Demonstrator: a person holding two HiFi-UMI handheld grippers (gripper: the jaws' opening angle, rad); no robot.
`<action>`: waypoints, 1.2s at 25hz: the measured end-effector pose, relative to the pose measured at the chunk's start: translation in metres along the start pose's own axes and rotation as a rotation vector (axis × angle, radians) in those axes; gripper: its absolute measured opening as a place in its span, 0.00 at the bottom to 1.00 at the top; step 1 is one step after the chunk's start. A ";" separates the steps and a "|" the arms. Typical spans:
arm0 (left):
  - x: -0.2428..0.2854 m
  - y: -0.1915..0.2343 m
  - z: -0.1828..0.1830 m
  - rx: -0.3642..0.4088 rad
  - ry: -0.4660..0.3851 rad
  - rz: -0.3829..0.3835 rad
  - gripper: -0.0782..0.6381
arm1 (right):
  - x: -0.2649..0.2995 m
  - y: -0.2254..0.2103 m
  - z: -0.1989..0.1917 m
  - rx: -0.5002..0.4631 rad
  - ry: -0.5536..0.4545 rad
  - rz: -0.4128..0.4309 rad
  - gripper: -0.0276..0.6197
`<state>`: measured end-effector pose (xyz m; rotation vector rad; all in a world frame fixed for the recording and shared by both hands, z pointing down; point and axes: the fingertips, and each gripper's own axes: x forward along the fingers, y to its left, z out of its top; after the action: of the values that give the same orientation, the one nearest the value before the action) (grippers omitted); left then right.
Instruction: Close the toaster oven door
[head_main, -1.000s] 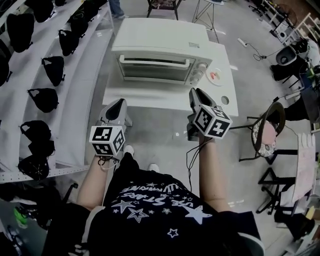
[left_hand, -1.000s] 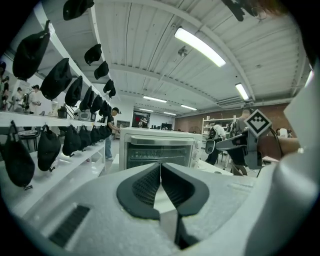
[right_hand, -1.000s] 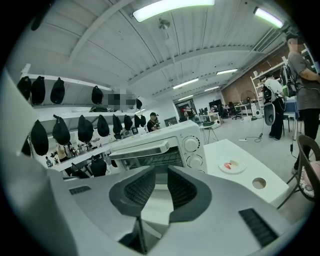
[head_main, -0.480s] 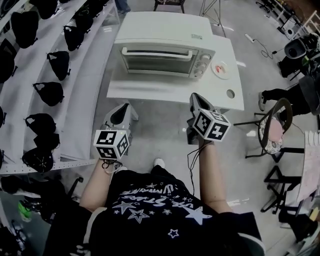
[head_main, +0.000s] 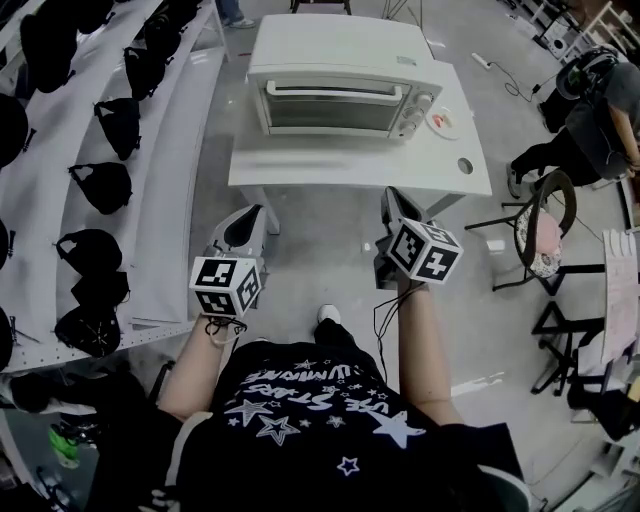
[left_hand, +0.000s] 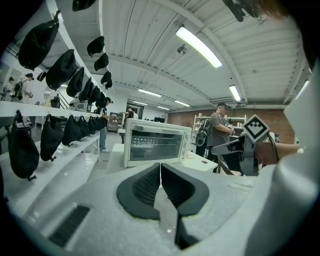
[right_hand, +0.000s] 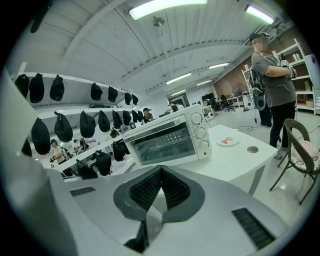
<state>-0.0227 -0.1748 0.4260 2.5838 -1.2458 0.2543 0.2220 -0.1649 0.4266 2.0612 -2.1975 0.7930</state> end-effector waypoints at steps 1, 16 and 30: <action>-0.005 0.004 -0.001 0.000 0.000 -0.009 0.14 | -0.003 0.006 -0.004 -0.001 -0.001 -0.010 0.05; -0.077 0.042 -0.019 -0.003 -0.013 -0.141 0.14 | -0.049 0.087 -0.056 -0.023 -0.021 -0.132 0.05; -0.165 0.055 -0.054 -0.010 -0.001 -0.264 0.14 | -0.115 0.169 -0.128 -0.040 -0.029 -0.201 0.05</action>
<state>-0.1698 -0.0686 0.4418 2.7008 -0.8884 0.1933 0.0365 -0.0113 0.4394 2.2406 -1.9607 0.6988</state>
